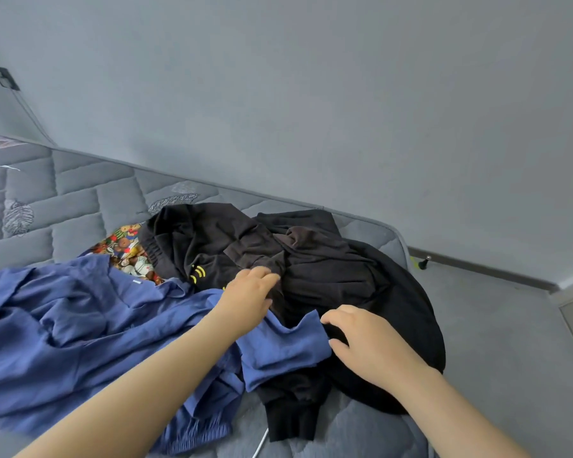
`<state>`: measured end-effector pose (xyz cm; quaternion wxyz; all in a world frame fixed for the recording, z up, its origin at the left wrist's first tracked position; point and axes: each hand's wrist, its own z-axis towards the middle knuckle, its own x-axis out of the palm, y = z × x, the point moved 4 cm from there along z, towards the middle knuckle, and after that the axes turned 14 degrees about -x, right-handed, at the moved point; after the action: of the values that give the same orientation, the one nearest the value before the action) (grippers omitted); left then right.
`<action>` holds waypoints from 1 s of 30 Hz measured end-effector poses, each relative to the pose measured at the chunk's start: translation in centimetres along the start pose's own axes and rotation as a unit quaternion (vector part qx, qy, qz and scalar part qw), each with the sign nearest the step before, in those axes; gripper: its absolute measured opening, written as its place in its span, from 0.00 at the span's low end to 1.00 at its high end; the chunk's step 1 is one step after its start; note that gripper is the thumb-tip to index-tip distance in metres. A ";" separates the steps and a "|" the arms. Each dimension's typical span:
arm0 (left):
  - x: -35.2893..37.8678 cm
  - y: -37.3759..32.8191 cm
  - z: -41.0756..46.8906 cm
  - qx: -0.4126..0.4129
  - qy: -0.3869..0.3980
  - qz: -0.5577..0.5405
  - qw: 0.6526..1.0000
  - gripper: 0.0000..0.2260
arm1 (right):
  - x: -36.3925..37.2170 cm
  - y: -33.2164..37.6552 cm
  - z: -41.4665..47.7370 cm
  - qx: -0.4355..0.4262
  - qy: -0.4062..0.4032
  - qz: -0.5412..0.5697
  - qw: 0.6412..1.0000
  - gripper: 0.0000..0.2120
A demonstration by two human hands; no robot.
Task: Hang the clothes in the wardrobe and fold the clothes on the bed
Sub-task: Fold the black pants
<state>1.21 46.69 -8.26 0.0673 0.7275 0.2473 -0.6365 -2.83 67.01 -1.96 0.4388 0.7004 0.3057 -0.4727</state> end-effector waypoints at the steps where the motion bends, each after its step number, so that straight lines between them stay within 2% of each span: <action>1: 0.3 -0.1 0.6 -0.005 0.010 0.008 1.000 0.27 | 0.1 0.2 0.0 -0.002 0.004 0.004 1.000 0.19; 3: 0.7 0.0 1.7 -0.011 0.041 0.037 0.998 0.33 | -0.1 0.4 0.2 -0.009 0.007 0.008 1.000 0.19; 5: 1.0 0.4 2.7 -0.014 0.077 0.076 0.994 0.34 | -0.6 0.6 0.6 -0.012 0.000 0.004 1.000 0.18; 7: 1.2 0.9 3.3 -0.033 0.109 0.095 0.989 0.29 | -1.1 0.5 0.9 -0.012 -0.018 0.005 1.000 0.16; 10: 1.3 1.1 3.4 -0.053 0.126 0.113 0.984 0.14 | -1.1 0.5 0.7 -0.012 -0.027 0.012 0.999 0.16; 13: 0.8 1.2 2.6 -0.038 0.117 0.141 0.982 0.12 | -0.7 0.4 0.0 -0.014 -0.025 0.016 0.999 0.17; 16: -0.7 1.7 0.1 -0.021 0.059 0.053 0.997 0.11 | -0.5 0.1 -0.2 -0.009 -0.037 0.018 0.999 0.17; 19: -2.7 1.5 -3.7 0.045 -0.017 -0.040 0.998 0.10 | -0.5 0.4 0.1 0.004 -0.067 0.034 0.997 0.16; 23: -4.9 1.5 -7.8 0.040 -0.030 -0.154 0.987 0.09 | -0.2 1.2 0.6 0.014 -0.075 0.082 0.994 0.20; 27: -6.7 0.4 -10.4 0.063 -0.030 -0.192 0.979 0.05 | -0.2 2.5 0.8 -0.022 -0.068 0.146 0.987 0.25; 29: -7.1 -0.5 -11.3 0.070 -0.039 -0.213 0.974 0.05 | -0.2 3.6 0.7 -0.054 -0.061 0.182 0.980 0.21; 30: -7.3 -1.0 -11.7 0.072 -0.042 -0.225 0.971 0.05 | -0.4 4.1 0.5 -0.068 -0.069 0.192 0.977 0.14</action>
<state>10.73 50.38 1.04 -0.1200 0.6287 0.3554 -0.6812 0.24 64.79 -0.34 0.5875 0.6807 0.1660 -0.4049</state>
